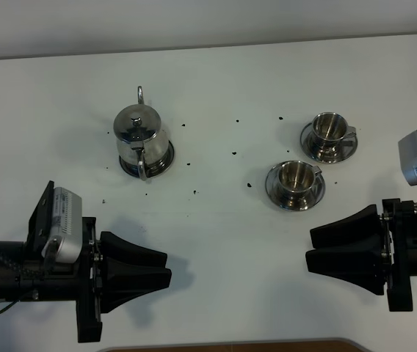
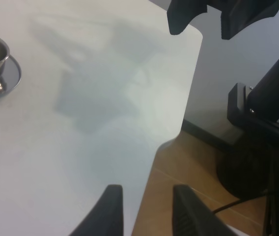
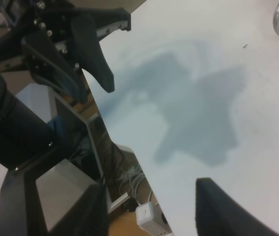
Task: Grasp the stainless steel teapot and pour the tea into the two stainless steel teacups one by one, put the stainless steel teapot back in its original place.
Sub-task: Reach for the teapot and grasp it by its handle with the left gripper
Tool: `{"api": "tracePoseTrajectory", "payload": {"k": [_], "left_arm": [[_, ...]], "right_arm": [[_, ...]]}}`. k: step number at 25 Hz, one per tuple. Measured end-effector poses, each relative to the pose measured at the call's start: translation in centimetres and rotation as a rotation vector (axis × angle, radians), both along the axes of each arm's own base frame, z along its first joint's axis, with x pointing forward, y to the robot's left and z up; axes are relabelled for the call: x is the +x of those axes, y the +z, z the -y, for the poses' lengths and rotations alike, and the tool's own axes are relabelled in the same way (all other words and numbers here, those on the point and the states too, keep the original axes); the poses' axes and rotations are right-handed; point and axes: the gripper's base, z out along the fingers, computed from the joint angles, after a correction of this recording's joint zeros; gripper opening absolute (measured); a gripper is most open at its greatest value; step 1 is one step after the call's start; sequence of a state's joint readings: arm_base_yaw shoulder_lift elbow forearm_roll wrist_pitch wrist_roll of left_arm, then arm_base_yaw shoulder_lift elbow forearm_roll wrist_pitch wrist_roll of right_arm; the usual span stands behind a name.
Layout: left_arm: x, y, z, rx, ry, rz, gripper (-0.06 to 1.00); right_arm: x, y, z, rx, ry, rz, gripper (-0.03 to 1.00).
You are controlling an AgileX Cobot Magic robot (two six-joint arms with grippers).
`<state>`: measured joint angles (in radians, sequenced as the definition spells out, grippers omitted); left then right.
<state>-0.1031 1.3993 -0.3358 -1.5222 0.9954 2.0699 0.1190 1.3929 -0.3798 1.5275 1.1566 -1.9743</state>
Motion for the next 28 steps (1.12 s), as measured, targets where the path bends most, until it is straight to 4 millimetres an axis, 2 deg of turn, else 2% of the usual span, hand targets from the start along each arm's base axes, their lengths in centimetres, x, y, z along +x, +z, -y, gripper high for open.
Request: {"api": "tracePoseTrajectory", "payload": {"k": [28], "left_arm": [[0.01,0.01,0.0,-0.001,0.002,-0.001,0.3]], "right_arm": [[0.23,0.17,-0.03,0.021,-0.028,-0.004,0.41]]}}
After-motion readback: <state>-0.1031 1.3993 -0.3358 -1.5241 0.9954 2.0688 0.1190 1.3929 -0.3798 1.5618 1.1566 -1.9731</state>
